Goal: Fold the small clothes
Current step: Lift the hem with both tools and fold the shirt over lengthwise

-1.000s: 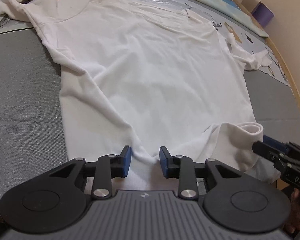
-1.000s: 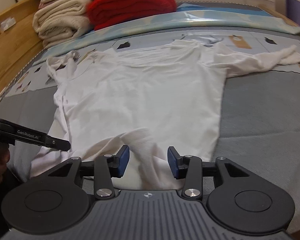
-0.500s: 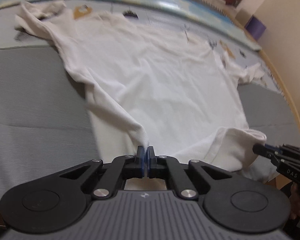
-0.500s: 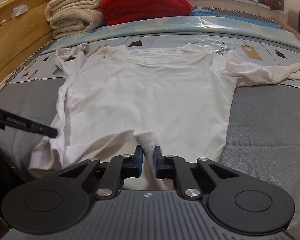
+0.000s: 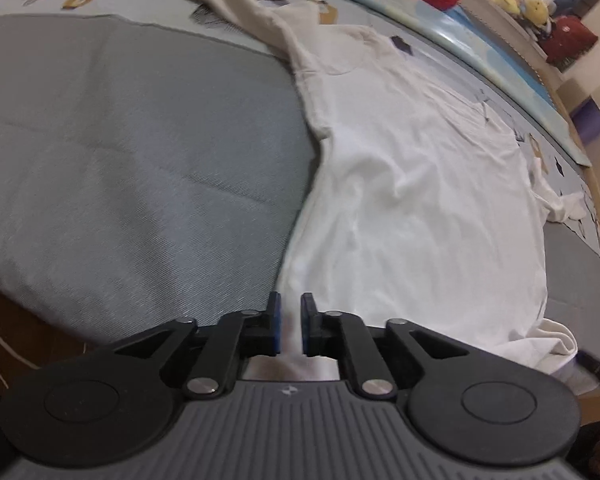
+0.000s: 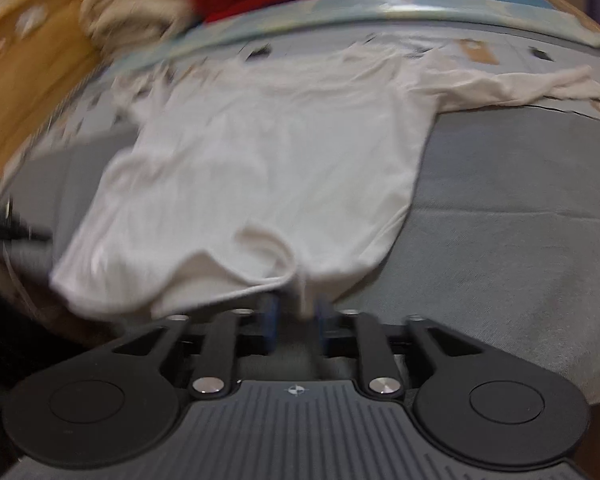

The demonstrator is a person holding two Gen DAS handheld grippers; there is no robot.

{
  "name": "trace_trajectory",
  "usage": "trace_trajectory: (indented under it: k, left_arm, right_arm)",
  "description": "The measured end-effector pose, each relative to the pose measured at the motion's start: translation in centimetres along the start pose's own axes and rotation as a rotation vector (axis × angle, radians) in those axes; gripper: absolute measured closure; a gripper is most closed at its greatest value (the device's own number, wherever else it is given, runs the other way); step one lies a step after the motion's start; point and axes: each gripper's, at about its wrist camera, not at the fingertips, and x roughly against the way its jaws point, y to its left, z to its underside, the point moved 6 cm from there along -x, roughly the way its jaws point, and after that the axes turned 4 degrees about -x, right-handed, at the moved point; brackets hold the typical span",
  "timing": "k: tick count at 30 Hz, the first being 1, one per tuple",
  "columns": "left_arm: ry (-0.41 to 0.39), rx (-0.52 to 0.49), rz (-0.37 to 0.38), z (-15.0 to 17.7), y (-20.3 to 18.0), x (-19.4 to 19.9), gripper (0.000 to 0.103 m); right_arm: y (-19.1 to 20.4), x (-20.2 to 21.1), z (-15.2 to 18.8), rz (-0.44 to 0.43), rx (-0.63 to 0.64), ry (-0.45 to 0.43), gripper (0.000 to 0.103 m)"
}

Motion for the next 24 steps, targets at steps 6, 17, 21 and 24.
trace_trajectory:
  k: [6,17,21,24]
  left_arm:
    - [0.012,-0.037,-0.014,0.1,-1.6,-2.0,0.081]
    - [0.011,-0.038,-0.047,0.7,-1.3,-3.7,0.059]
    - [0.021,-0.037,-0.051,0.6,-1.3,-3.9,0.059]
    - [0.046,-0.046,-0.071,0.8,-1.3,-4.5,0.059]
  right_arm:
    - [-1.0,-0.3,-1.8,-0.012,-0.123,-0.07,0.058]
    - [4.1,-6.1,-0.4,0.063,0.084,0.109,0.047]
    - [2.1,-6.9,1.8,0.228,0.132,0.218,0.048]
    - [0.0,-6.1,2.7,0.277,0.096,0.238,0.051]
